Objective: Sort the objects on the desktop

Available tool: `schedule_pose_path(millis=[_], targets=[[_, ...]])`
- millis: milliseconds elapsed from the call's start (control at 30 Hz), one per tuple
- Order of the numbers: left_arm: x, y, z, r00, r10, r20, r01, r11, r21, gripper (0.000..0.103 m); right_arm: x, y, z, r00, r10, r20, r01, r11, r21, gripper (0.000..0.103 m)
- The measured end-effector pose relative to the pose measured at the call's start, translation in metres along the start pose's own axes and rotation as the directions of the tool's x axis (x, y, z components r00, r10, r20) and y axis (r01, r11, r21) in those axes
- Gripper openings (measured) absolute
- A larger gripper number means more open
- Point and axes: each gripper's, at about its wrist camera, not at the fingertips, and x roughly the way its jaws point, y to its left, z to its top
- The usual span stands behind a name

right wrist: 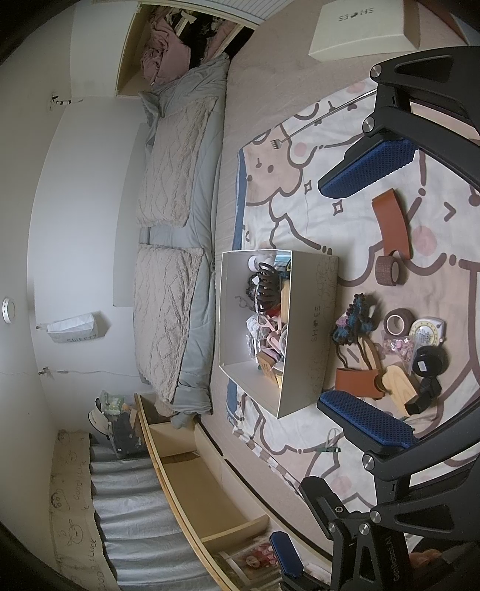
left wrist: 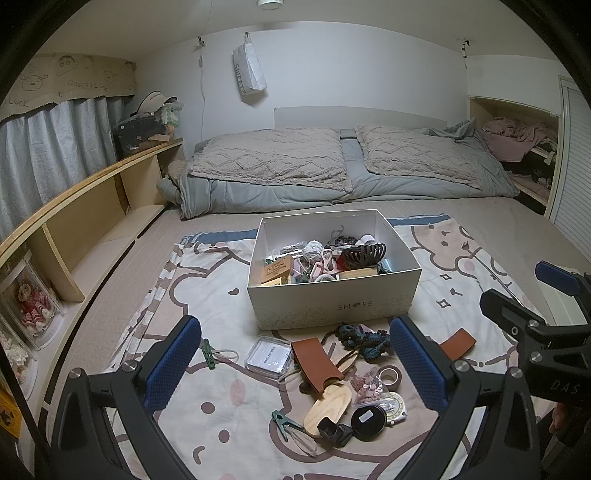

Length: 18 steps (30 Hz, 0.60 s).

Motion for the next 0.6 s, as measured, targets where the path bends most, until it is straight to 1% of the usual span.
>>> schedule_pose_path(millis=[100, 467, 600], targets=[[0.0000, -0.0002, 0.0000, 1.000, -0.013, 0.001, 0.013, 1.000, 0.009, 0.103, -0.0006, 0.0001, 0.0005, 1.000, 0.000, 0.000, 0.000, 1.000, 0.000, 0.103], [0.0001, -0.0008, -0.0001, 1.000, -0.019, 0.001, 0.019, 1.000, 0.007, 0.103, 0.0004, -0.0016, 0.0025, 1.000, 0.002, 0.001, -0.002, 1.000, 0.001, 0.103], [-0.0008, -0.0027, -0.0025, 1.000, -0.025, 0.010, 0.025, 1.000, 0.001, 0.103, -0.0030, 0.0045, 0.0005, 1.000, 0.010, 0.006, -0.010, 1.000, -0.001, 0.103]])
